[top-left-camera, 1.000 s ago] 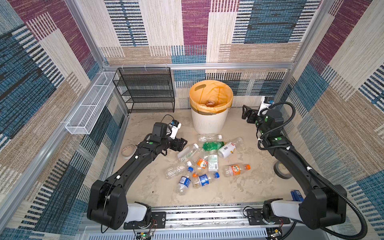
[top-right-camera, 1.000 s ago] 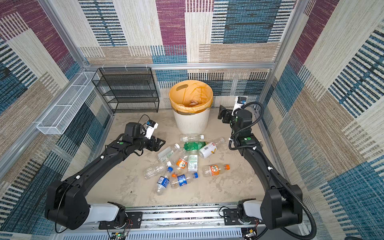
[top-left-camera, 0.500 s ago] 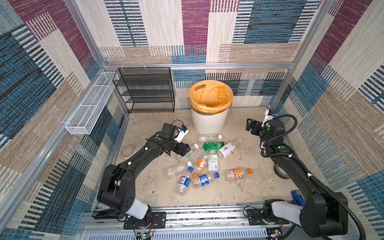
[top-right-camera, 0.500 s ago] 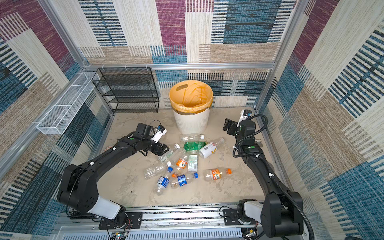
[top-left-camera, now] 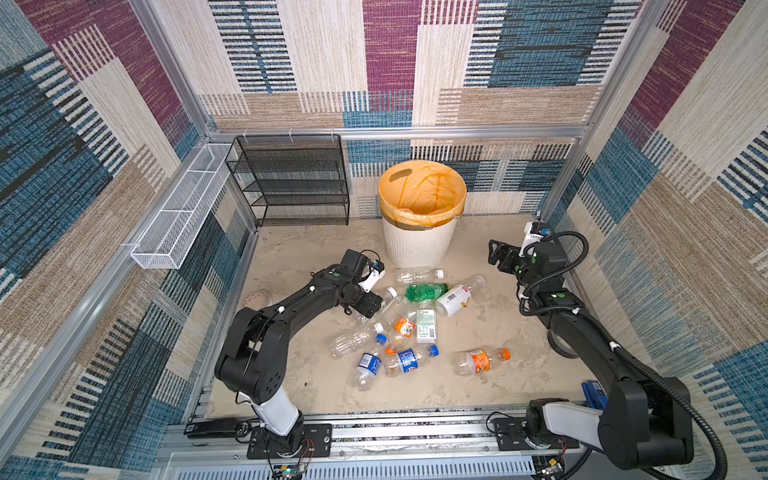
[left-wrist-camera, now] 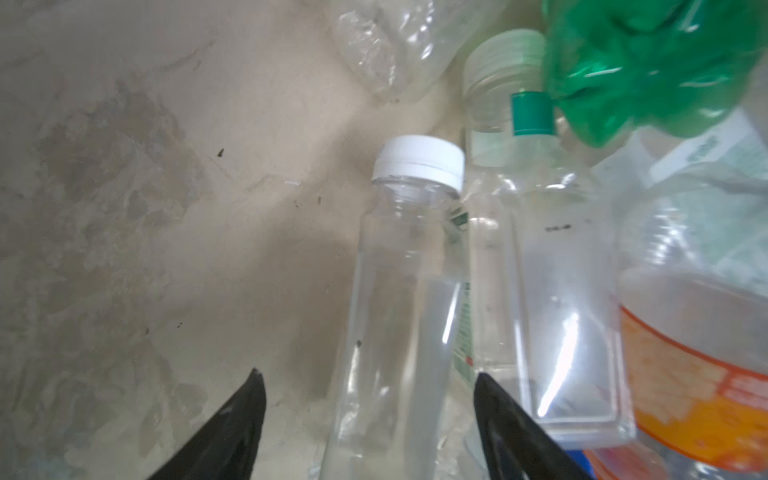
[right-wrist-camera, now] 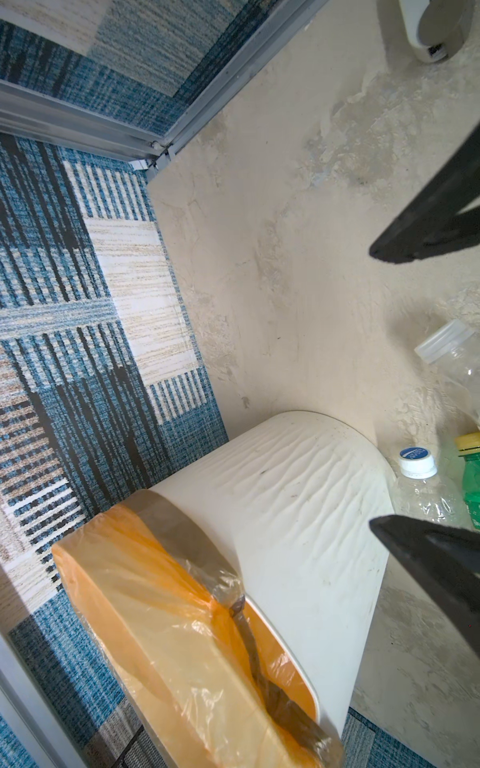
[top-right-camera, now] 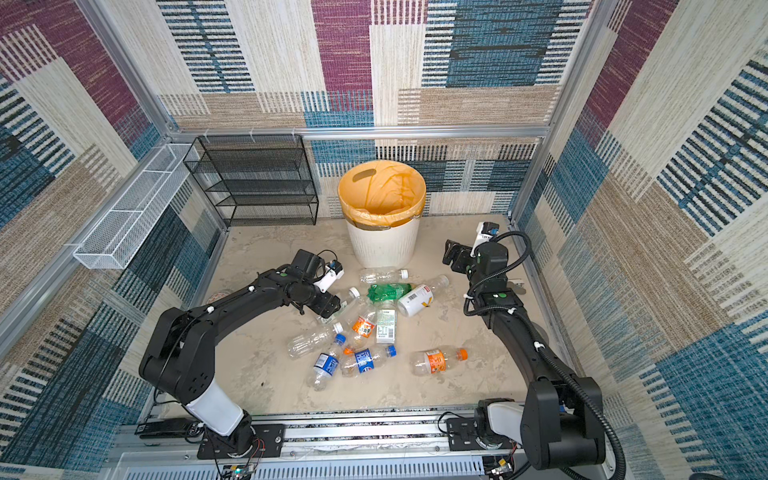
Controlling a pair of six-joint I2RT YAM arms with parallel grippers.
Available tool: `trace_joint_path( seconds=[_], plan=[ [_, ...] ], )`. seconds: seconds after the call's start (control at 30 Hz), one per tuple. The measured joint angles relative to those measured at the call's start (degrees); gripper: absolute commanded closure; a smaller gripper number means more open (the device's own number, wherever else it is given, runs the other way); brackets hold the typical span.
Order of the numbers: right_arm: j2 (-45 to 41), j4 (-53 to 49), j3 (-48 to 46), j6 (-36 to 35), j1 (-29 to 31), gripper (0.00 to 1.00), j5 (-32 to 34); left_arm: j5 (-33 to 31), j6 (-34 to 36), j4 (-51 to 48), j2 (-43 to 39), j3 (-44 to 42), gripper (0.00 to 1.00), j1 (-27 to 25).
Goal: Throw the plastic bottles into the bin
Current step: 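Lower the left gripper onto the clear white-capped bottle while the right arm withdraws, then lift the clear bottle with the left gripper and move it over the bin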
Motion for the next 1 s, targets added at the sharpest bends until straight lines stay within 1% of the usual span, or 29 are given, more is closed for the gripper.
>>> trace_joint_path(
  seconds=[0.13,0.37,0.67,0.8,1.0],
  plan=[
    [-0.3,0.2,-0.4,0.0,0.0,0.05,0.0,-1.7,0.0,-0.3,1.9,1.4,0.30,-0.3],
    [-0.4,0.2,-1.3,0.0,0.0,0.06,0.0,-1.6,0.7,-0.8,4.3,2.9,0.47,-0.6],
    [-0.4,0.4,-2.0,0.5,0.0,0.06,0.0,-1.0,1.3,-1.7,4.8,2.9,0.62,-0.7],
    [-0.4,0.4,-2.0,0.6,0.0,0.06,0.0,-0.6,1.3,-1.9,4.7,2.9,0.66,-0.7],
    [-0.4,0.4,-2.1,0.7,0.0,0.06,0.0,-0.2,1.2,-2.0,2.6,2.8,0.68,-0.7]
  ],
)
